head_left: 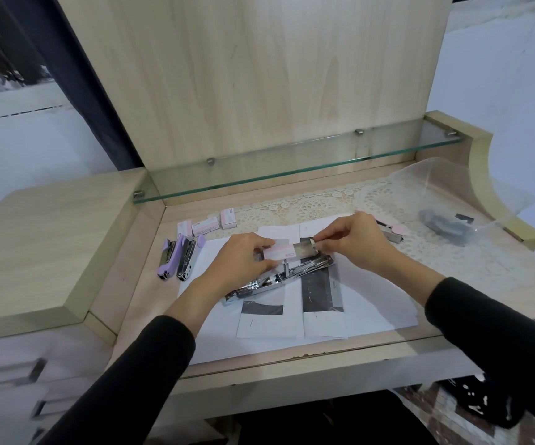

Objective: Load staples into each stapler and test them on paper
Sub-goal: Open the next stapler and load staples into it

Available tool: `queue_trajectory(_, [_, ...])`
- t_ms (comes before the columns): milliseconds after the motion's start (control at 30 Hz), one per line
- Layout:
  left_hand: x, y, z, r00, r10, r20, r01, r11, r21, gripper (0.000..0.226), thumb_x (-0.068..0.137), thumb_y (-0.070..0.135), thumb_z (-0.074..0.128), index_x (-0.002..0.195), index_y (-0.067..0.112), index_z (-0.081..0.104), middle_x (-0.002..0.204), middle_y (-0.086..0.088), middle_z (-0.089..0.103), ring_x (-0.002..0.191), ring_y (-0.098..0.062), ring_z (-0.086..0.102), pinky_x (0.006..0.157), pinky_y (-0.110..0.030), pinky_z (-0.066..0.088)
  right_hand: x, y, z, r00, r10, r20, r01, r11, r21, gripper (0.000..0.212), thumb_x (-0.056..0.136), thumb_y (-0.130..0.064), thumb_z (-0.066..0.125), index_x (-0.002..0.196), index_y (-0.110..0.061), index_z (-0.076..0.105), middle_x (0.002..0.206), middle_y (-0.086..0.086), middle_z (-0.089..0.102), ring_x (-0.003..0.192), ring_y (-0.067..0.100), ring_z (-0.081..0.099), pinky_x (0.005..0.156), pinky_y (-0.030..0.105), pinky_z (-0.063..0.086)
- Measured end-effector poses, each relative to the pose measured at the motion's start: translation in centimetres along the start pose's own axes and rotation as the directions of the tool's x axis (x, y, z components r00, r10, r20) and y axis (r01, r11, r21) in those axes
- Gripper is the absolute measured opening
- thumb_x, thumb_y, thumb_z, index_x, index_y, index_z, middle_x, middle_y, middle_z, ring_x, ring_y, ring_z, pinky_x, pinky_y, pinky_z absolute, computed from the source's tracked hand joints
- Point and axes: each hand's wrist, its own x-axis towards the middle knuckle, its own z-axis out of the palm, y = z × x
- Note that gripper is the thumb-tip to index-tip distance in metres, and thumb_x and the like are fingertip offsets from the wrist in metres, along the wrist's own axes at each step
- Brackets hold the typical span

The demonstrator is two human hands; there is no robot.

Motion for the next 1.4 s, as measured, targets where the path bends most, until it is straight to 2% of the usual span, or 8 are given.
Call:
queue_trajectory(200, [-0.6, -0.1, -0.2, 1.0, 0.005, -0.019, -0.005, 1.0, 0.007, 0.044, 0.081, 0.029, 0.069, 0.121, 0.013, 0.059, 0.119, -0.003, 0.061, 0.101, -0.013, 0.055, 0.084, -0.017, 0.036, -0.3, -0.4, 0.0, 1.0, -0.007, 0.015, 0.007, 0.999, -0.041, 0.013, 0.07, 0.0, 0.074, 0.076, -0.01, 0.069, 0.071, 0.005, 0.067, 0.063, 0.011, 0.063, 0.073, 0.028, 0.052])
queue_trajectory(333, [-1.2, -0.1, -0.3, 0.998, 0.01, -0.06, -0.01, 1.0, -0.014, 0.036, 0.084, 0.028, 0.065, 0.117, 0.014, 0.062, 0.116, 0.0, 0.062, 0.096, -0.01, 0.052, 0.082, -0.017, 0.035, -0.7, -1.0, 0.4, 0.989, -0.116, 0.095, 0.13, 0.979, -0.158, 0.015, 0.074, 0.0, 0.07, 0.088, -0.002, 0.072, 0.094, 0.001, 0.062, 0.081, 0.014, 0.057, 0.072, 0.004, 0.042])
queue_trajectory(433, [-2.1, 0.2, -0.2, 0.994, 0.037, -0.106, -0.042, 0.998, -0.041, 0.027, 0.088, 0.026, 0.059, 0.112, 0.016, 0.065, 0.114, 0.0, 0.063, 0.099, -0.011, 0.054, 0.087, -0.022, 0.039, -1.2, -1.2, 0.6, 0.98, -0.155, 0.121, 0.175, 0.968, -0.18, 0.008, 0.077, 0.001, 0.067, 0.083, -0.002, 0.071, 0.092, 0.004, 0.06, 0.08, 0.016, 0.056, 0.069, 0.004, 0.042])
queue_trajectory(533, [-3.3, 0.5, 0.2, 0.985, 0.051, -0.165, -0.059, 0.997, -0.044, 0.023, 0.092, 0.025, 0.053, 0.106, 0.016, 0.068, 0.11, 0.001, 0.065, 0.104, -0.016, 0.055, 0.091, -0.031, 0.042, -1.3, -1.1, 0.8, 0.973, -0.198, 0.118, 0.22, 0.95, -0.221, 0.007, 0.077, -0.006, 0.069, 0.083, -0.009, 0.072, 0.09, 0.008, 0.06, 0.078, 0.02, 0.056, 0.076, 0.029, 0.049])
queue_trajectory(700, [-4.3, 0.9, 1.4, 0.99, 0.061, -0.129, -0.055, 0.997, 0.049, 0.031, 0.09, 0.038, 0.053, 0.111, 0.019, 0.066, 0.112, 0.005, 0.063, 0.104, -0.014, 0.05, 0.085, -0.024, 0.036, -1.2, -0.8, 0.9, 0.97, -0.207, 0.127, 0.233, 0.94, -0.248, 0.009, 0.076, -0.011, 0.071, 0.085, -0.012, 0.073, 0.086, 0.005, 0.064, 0.064, 0.003, 0.047, 0.059, 0.008, 0.036])
queue_trajectory(900, [-3.8, 0.6, 1.0, 0.997, 0.037, -0.066, -0.034, 0.999, 0.036, 0.037, 0.082, 0.04, 0.063, 0.114, 0.022, 0.063, 0.111, 0.006, 0.062, 0.102, -0.013, 0.05, 0.084, -0.025, 0.038, -1.3, -0.4, 0.6, 0.973, -0.188, 0.135, 0.218, 0.942, -0.256, 0.009, 0.076, -0.012, 0.072, 0.084, -0.011, 0.073, 0.078, -0.003, 0.061, 0.065, 0.004, 0.049, 0.059, 0.007, 0.039])
queue_trajectory(1133, [-4.0, 1.1, 1.7, 0.993, 0.063, -0.099, -0.061, 0.998, 0.022, 0.024, 0.083, 0.026, 0.065, 0.107, 0.021, 0.068, 0.1, 0.0, 0.063, 0.096, -0.018, 0.053, 0.081, -0.028, 0.04, -1.3, -0.6, 1.3, 0.95, -0.231, 0.211, 0.29, 0.905, -0.312, 0.008, 0.074, -0.013, 0.073, 0.081, -0.014, 0.074, 0.077, -0.007, 0.06, 0.079, 0.014, 0.053, 0.076, 0.034, 0.046])
queue_trajectory(1400, [-4.4, 0.9, 2.5, 0.982, 0.069, -0.177, -0.071, 0.998, -0.003, 0.024, 0.085, 0.024, 0.064, 0.108, 0.018, 0.068, 0.105, 0.001, 0.063, 0.101, -0.017, 0.05, 0.079, -0.019, 0.031, -1.2, -0.3, 1.7, 0.949, -0.215, 0.232, 0.284, 0.902, -0.325, 0.007, 0.074, -0.016, 0.073, 0.08, -0.015, 0.073, 0.077, -0.007, 0.062, 0.083, 0.015, 0.051, 0.074, 0.029, 0.042])
